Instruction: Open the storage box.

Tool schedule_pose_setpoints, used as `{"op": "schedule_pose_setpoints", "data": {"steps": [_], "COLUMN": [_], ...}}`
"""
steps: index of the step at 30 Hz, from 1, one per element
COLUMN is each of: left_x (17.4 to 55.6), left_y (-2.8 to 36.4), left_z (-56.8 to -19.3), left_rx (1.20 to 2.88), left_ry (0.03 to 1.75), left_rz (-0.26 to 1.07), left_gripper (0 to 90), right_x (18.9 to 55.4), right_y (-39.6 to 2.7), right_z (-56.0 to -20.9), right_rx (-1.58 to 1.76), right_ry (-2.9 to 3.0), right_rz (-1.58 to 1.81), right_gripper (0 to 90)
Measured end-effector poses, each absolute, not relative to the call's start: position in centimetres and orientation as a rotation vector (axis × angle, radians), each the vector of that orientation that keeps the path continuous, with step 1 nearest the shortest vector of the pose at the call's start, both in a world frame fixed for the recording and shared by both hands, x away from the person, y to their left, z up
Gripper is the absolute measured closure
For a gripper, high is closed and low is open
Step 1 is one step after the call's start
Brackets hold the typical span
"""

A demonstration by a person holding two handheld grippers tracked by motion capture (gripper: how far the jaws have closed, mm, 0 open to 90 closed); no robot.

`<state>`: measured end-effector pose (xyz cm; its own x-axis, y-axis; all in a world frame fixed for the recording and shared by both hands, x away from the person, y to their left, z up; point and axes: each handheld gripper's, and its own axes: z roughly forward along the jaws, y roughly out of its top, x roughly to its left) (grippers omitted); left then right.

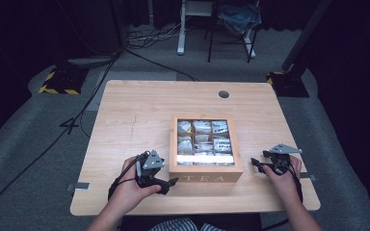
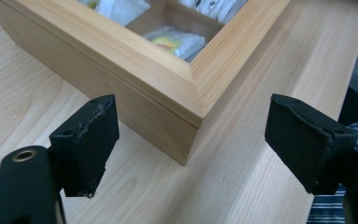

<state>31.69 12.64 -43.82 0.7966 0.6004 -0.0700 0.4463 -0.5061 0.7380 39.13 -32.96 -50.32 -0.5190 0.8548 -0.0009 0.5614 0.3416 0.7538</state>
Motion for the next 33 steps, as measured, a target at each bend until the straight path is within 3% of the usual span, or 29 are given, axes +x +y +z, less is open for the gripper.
{"op": "schedule_pose_setpoints", "data": {"steps": [10, 18, 33], "left_x": [31.55, 31.41, 31.54], "left_y": [12.47, 12.17, 12.17], "left_z": [-44.05, -44.49, -44.10], "left_rx": [2.172, 2.232, 2.225], "left_ry": [0.750, 0.727, 0.755], "left_rz": [0.305, 0.353, 0.318], "left_gripper": [48.9, 52.7, 58.5], "right_x": [39.13, 39.13, 39.10], "right_y": [-32.96, -32.96, -32.91], "right_z": [-50.32, -50.32, -50.32], "right_rx": [1.245, 1.246, 1.226], "right_ry": [2.214, 2.214, 2.229], "right_rz": [1.007, 1.007, 1.013], "right_gripper": [33.9, 33.9, 33.9]}}
